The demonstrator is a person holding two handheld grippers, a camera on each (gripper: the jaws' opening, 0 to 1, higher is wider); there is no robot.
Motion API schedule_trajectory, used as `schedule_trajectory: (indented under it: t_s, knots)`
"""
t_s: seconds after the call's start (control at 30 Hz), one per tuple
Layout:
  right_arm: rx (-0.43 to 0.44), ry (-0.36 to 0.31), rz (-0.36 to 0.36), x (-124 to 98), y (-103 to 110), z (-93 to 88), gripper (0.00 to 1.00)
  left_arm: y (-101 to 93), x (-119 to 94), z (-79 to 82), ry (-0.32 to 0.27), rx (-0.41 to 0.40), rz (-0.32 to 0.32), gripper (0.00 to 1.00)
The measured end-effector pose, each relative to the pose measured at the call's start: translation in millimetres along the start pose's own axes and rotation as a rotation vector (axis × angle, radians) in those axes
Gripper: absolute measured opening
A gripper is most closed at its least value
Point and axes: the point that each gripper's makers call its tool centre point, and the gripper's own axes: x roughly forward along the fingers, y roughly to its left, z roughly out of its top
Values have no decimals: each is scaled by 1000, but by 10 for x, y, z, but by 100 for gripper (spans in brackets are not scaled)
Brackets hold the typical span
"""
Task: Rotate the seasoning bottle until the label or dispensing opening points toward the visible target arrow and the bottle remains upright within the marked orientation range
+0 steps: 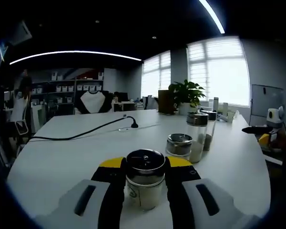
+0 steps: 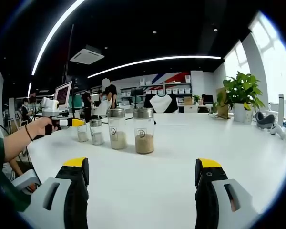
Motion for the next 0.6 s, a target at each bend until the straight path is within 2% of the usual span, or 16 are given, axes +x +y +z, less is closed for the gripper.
schedule_trajectory:
  t_s: [0.3,0.6]
  knots:
    - [1,0,2,3,8,-4,95,-13,-19,-3,-7,-11,47,34]
    - [0,-1,1,0,9,3,95,-11,-25,-5,-32,-11,144,34]
